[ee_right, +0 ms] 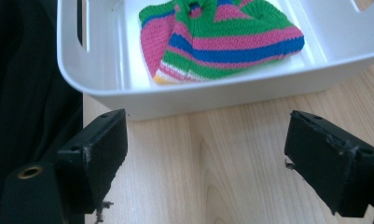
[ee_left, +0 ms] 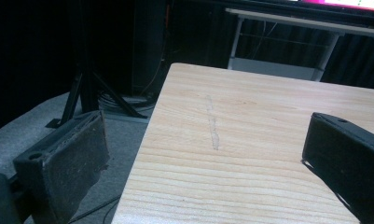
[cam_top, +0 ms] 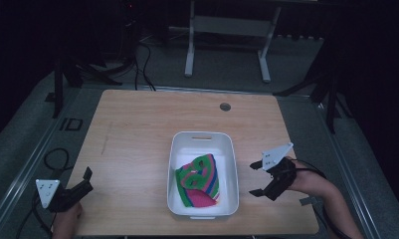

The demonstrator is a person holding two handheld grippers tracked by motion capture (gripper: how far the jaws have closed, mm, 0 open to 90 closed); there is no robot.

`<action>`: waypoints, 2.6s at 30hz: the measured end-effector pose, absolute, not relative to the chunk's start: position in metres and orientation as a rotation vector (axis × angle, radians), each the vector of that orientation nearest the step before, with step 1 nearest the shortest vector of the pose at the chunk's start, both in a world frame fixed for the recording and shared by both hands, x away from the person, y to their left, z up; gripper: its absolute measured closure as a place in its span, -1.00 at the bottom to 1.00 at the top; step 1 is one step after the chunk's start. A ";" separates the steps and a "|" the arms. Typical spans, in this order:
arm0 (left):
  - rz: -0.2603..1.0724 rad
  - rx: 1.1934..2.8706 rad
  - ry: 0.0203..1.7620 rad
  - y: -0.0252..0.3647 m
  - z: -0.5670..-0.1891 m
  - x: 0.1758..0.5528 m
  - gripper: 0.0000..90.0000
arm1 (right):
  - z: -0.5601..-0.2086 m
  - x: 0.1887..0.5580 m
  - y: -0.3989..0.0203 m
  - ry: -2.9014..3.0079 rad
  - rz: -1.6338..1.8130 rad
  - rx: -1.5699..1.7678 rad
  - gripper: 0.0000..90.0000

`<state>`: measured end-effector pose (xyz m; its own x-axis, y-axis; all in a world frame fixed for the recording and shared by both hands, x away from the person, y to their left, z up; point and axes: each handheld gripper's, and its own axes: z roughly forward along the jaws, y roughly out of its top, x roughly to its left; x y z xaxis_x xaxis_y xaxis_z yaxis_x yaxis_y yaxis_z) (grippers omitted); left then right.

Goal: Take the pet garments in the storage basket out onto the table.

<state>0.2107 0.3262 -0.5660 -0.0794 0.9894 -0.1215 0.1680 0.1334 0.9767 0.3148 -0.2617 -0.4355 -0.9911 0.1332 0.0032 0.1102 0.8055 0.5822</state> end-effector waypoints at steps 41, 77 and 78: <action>1.067 1.202 1.444 0.327 -0.566 0.211 -0.98 | -0.459 0.342 -0.134 3.068 0.828 0.024 -0.71; 1.060 1.206 1.440 0.327 -0.566 0.211 -0.98 | -0.522 0.336 -0.058 3.007 0.428 -0.160 0.11; 1.060 1.206 1.441 0.327 -0.566 0.211 -0.98 | -0.520 0.335 -0.059 2.978 0.429 -0.154 0.45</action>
